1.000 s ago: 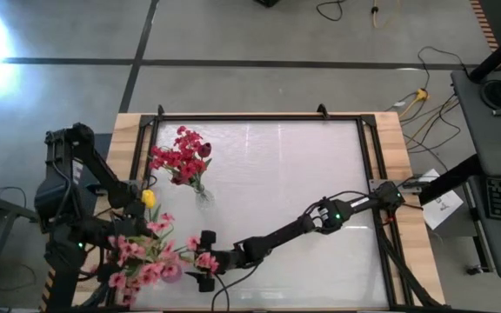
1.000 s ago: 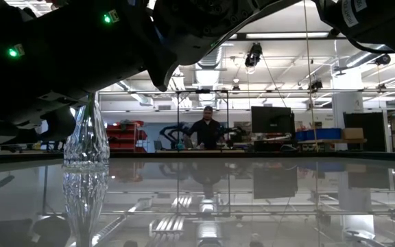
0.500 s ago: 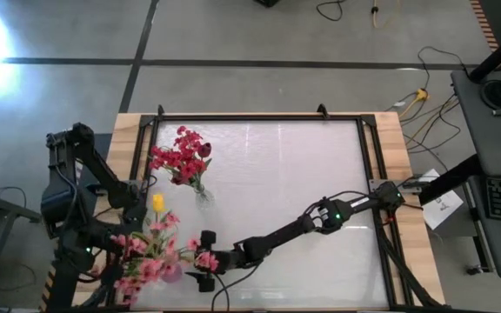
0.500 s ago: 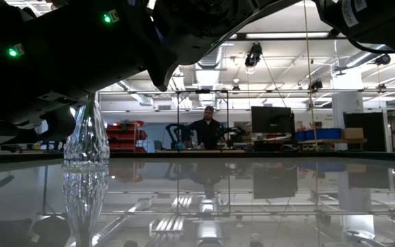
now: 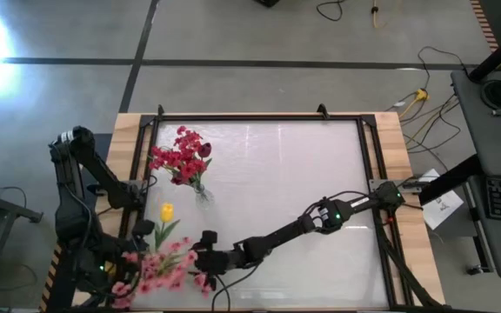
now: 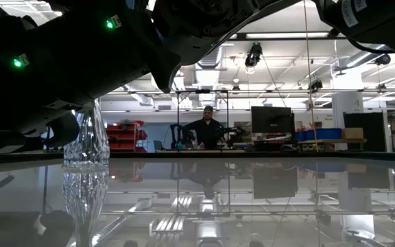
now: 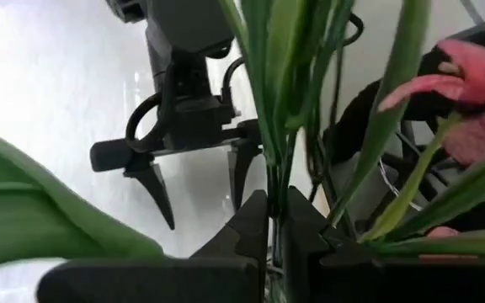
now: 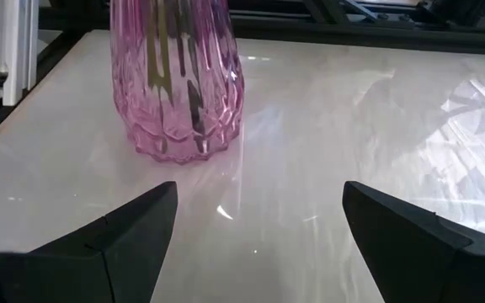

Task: Sort flowers into vase by color
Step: Put the pink flower into the purple vase

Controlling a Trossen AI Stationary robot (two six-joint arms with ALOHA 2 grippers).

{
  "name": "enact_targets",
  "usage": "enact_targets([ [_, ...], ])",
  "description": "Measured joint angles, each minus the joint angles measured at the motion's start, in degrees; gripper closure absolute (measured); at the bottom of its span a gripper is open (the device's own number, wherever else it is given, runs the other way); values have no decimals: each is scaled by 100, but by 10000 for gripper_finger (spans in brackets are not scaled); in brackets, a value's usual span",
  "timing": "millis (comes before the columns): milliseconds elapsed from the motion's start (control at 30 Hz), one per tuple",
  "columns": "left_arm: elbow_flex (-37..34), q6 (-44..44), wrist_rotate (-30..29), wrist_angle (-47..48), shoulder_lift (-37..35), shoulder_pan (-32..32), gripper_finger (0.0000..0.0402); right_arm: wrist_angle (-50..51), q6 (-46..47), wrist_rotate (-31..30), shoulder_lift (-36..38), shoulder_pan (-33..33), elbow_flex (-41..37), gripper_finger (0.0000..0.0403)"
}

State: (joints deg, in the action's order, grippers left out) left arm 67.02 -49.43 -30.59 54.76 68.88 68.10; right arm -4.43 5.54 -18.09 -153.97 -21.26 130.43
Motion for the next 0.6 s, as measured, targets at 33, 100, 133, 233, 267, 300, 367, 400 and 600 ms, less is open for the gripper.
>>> enact_targets([
  [33,0,-46,1,17,2,0,401,4,-2,-1,0,0,0,74],
  [100,62,-101,8,77,4,0,399,11,0,1,15,2,0,74],
  [133,130,-135,22,140,1,0,395,59,0,3,37,2,0,74],
  [233,513,-420,32,541,-46,2,372,387,0,6,191,2,0,74],
  [267,672,-563,73,781,-57,0,361,560,0,11,263,2,0,74],
  [300,818,-715,144,1060,-58,1,348,733,0,13,352,-8,0,74],
  [367,1078,-929,200,1496,-48,11,320,1170,-16,13,533,-31,2,74],
  [400,1202,-962,244,1622,-52,11,305,1378,-21,13,633,-46,2,74],
  [600,1659,-962,315,1768,-88,11,221,2329,-98,9,1135,-199,2,74],
])
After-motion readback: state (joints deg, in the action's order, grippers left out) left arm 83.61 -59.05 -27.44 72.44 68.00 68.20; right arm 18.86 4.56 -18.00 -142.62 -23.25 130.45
